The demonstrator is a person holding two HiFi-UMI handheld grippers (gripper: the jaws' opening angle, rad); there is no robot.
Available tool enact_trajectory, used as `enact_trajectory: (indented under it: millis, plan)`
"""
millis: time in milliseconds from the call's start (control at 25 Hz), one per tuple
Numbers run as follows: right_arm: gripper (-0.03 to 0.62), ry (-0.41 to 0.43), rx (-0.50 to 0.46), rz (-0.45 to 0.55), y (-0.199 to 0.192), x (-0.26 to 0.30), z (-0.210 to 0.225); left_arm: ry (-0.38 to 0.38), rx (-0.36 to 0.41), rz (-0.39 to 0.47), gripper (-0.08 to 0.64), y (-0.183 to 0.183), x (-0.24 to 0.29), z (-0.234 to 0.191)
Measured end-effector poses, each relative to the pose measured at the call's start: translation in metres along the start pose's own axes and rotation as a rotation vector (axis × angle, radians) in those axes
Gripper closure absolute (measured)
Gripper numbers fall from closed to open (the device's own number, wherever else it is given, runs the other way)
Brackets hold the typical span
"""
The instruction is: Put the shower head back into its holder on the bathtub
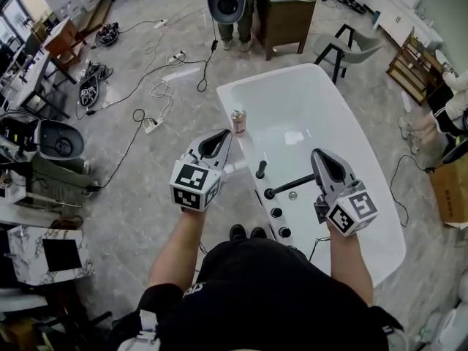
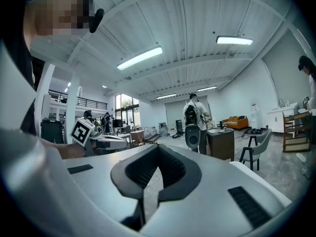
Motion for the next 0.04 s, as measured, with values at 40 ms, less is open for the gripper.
enact_trajectory:
  millis: [40]
  plan:
    - [0.580,0.004,-0.002,0.003,-0.0012,-0.0003,0.0002,0.004,0.005,-0.005,0.543,-0.0003,0.0002,0.0005]
Point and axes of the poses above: the fingertips, and each gripper's own axes: x forward along the fingers, z to its right, y out of its top, the point moved 9 cm from there along -x, backward along the fingers, and after that the axes turned 10 degrees about -y, right-handed, at the moved point
